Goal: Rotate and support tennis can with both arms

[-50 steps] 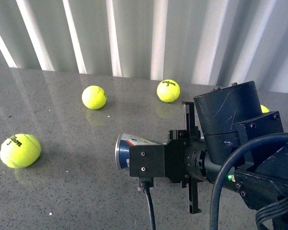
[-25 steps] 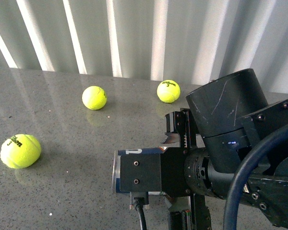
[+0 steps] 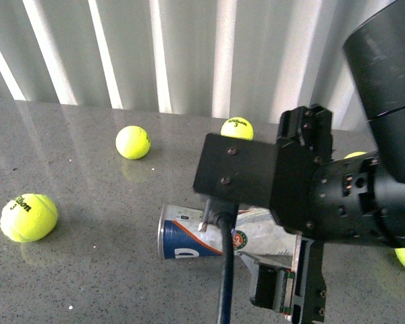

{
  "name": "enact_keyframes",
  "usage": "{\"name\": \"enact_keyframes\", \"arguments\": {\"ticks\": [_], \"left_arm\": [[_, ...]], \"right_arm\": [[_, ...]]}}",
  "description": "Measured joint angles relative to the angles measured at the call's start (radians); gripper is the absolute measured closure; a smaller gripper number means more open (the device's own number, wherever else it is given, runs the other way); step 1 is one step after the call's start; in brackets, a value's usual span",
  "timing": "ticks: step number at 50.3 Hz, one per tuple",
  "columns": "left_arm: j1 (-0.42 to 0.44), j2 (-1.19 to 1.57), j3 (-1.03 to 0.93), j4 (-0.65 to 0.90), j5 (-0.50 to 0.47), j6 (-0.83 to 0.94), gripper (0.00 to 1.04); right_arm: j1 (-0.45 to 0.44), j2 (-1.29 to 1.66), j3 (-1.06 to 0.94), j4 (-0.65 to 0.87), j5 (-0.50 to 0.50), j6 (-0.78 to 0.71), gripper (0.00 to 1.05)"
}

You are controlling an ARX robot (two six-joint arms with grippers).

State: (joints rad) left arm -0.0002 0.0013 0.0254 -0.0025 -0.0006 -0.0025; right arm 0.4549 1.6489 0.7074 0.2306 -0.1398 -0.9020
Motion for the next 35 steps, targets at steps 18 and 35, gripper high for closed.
{"name": "enact_keyframes", "arguments": {"ticks": [18, 35], "left_arm": [[0.0, 0.0, 0.0, 0.0, 0.0, 0.0, 0.07], [0.0, 0.0, 0.0, 0.0, 0.0, 0.0, 0.07]], "right_arm": [[-0.337, -0.3, -0.118, 0.24, 0.109, 0.504, 0.07], [-0.556, -0.591, -0.28, 0.344, 0.203, 0.797, 0.08]]}}
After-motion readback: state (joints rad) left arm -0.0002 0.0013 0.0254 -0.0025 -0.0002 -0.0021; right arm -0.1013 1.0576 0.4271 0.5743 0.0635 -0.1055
